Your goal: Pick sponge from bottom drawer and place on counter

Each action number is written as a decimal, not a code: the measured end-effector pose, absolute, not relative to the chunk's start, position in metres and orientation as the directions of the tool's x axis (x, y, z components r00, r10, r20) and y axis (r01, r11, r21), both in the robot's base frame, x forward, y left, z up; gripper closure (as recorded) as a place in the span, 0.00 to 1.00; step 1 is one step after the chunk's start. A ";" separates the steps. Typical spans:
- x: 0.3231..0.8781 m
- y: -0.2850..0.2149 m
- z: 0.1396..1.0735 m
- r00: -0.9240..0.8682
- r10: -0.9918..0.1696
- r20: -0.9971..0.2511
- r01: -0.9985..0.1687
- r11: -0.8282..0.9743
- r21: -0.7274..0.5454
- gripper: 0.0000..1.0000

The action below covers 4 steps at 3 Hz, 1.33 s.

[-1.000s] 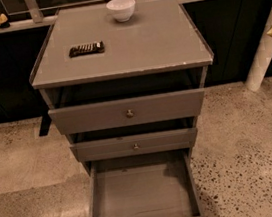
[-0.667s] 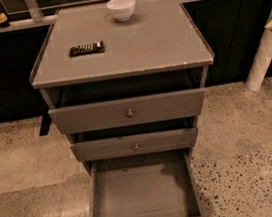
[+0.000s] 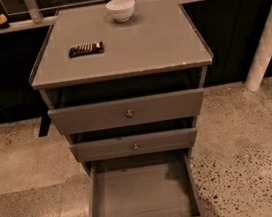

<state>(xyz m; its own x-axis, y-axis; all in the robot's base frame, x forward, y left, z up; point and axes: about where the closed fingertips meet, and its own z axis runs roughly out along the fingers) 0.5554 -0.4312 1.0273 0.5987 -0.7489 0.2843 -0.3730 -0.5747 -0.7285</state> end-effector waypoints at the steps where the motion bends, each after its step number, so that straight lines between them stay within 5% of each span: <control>1: 0.543 -0.449 1.028 0.569 -0.770 0.289 -0.387 -0.561 -0.731 1.00; 2: 0.550 -0.425 1.024 0.636 -0.707 0.308 -0.325 -0.608 -0.724 1.00; 4: 0.606 -0.272 1.044 0.777 -0.477 0.412 -0.096 -0.736 -0.671 1.00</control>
Offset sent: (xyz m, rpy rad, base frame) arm 0.0349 0.0770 -0.0115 -0.0461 -0.0120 0.2802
